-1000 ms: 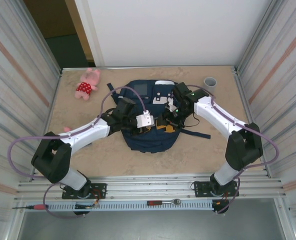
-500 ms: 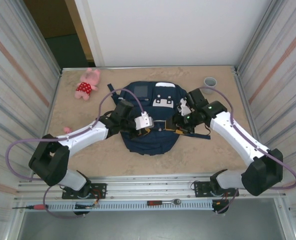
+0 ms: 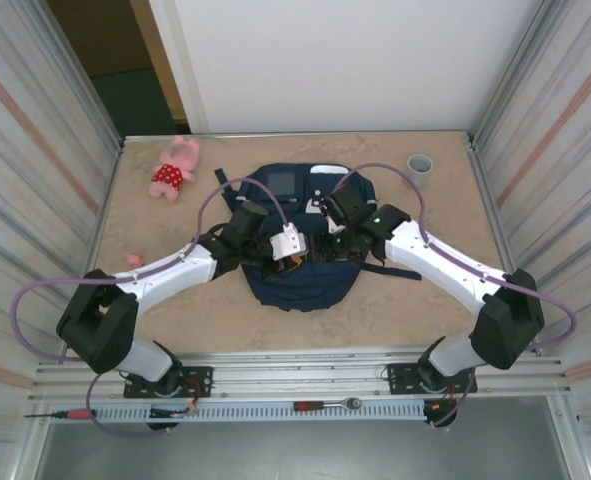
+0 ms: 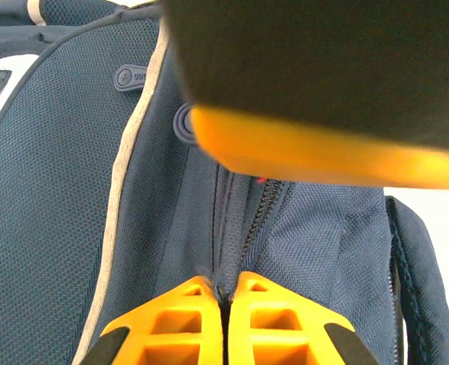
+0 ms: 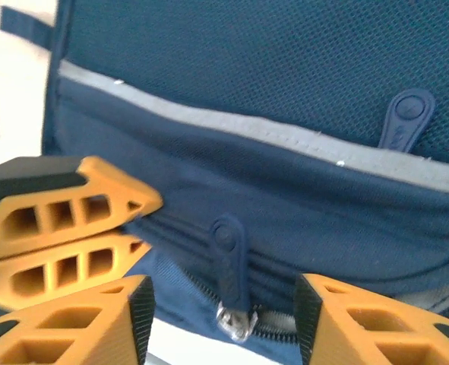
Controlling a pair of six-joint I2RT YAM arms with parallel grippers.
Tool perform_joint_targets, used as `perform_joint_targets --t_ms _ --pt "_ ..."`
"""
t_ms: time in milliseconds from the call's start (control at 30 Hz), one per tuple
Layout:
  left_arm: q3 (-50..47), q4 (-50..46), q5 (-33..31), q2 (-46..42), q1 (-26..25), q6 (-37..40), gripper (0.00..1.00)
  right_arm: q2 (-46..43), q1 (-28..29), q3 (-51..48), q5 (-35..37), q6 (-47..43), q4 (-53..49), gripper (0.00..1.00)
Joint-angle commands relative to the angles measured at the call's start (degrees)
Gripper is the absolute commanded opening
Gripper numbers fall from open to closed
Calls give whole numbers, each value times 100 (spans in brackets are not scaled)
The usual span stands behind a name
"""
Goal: Pack the student bag
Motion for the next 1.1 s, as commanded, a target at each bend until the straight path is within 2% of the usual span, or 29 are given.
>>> perform_joint_targets --t_ms 0,167,400,633,833,967,1067 --pt "-29 344 385 -349 -92 -252 0 191 44 146 641 -251 52 47" --pt "-59 373 286 -343 -131 -297 0 291 156 424 1347 -270 -245 20" --pt "-68 411 140 -306 -134 -358 0 -57 152 155 1408 -80 -34 0" --pt "-209 500 -194 -310 -102 -488 0 -825 -187 -538 1617 617 295 0" --pt "-416 595 -213 -428 86 -833 0 -1824 -786 -1826 1501 1170 1304 0" --pt "-463 627 -80 -438 126 -1027 0 -2249 -765 -2289 1159 1105 2006 0" --pt "-380 771 -22 -366 57 -1324 0 -2297 -448 -2325 1042 915 2366 0"
